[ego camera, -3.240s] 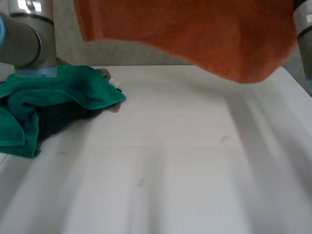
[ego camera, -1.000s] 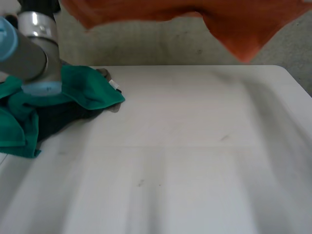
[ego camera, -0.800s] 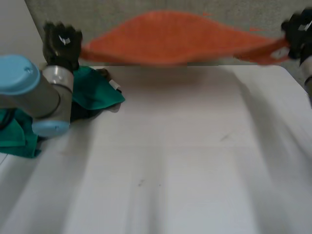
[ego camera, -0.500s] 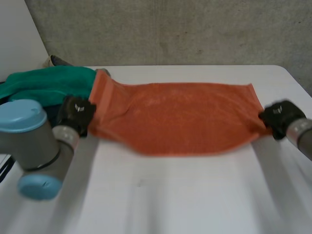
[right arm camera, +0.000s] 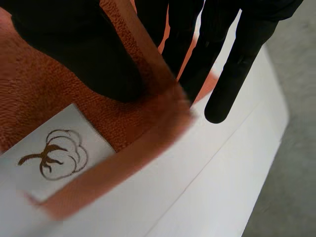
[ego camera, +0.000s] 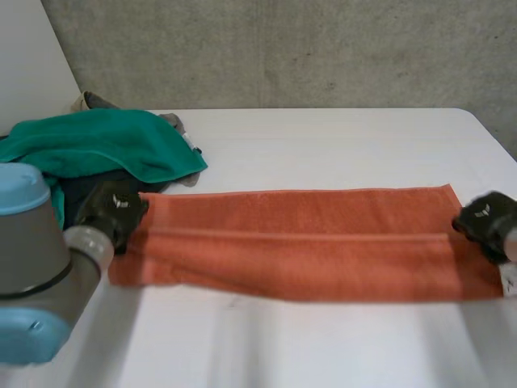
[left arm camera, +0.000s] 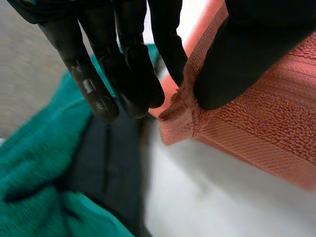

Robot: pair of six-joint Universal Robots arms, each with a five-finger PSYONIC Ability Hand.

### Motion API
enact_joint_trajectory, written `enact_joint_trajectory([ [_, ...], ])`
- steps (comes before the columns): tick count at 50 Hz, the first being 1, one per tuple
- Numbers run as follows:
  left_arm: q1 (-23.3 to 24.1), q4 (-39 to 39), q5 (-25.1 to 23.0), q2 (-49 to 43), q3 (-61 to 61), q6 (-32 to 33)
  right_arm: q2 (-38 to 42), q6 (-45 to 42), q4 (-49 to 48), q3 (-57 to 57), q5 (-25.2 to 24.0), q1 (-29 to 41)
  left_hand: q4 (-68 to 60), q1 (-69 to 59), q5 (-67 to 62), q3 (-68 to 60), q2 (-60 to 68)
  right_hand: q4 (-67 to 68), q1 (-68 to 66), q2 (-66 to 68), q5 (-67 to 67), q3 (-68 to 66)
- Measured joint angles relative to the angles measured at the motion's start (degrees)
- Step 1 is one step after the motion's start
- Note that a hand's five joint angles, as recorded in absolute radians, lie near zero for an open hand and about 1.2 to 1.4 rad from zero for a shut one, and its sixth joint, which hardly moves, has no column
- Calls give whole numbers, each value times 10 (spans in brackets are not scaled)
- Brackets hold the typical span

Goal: Fold the laundry.

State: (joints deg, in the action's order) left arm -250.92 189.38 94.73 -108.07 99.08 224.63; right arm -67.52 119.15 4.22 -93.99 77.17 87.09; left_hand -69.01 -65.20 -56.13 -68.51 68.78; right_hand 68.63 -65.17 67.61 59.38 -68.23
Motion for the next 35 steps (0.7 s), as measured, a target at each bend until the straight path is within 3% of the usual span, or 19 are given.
enact_joint_trajectory([
  [8,1,26,13,-126,-130,-11,101,30,-130,111,3,35,0,0,0,0,0,0,0,0,0,0],
  [18,5,25,67,-249,-292,-17,220,29,-187,247,13,56,0,0,0,0,0,-6,5,-5,-1,6],
  [19,6,25,72,-271,-322,-17,238,29,-196,268,17,58,120,105,97,122,-125,-125,132,-138,-123,137],
  [20,7,25,72,-274,-326,-17,246,29,-201,277,19,60,142,132,117,146,-150,-228,226,-234,-216,227],
  [21,9,26,73,-284,-342,-17,256,29,-208,288,24,62,267,270,240,259,-275,-343,357,-353,-349,342],
  [22,11,27,72,-291,-351,-17,263,30,-216,297,33,64,316,325,288,317,-322,-460,463,-477,-471,459],
  [23,15,30,70,-296,-362,-17,269,34,-228,307,48,68,502,511,468,487,-500,-530,510,-529,-539,526],
  [25,19,34,66,-298,-367,-17,271,39,-236,313,63,70,562,542,525,549,-552,-561,523,-553,-568,559],
  [30,34,51,55,-274,-353,-19,236,88,-241,297,103,74,574,542,533,560,-567,-566,523,-553,-569,562],
  [35,38,59,48,-217,-305,-22,167,139,-190,250,87,67,574,542,533,560,-567,-566,523,-553,-569,562],
])
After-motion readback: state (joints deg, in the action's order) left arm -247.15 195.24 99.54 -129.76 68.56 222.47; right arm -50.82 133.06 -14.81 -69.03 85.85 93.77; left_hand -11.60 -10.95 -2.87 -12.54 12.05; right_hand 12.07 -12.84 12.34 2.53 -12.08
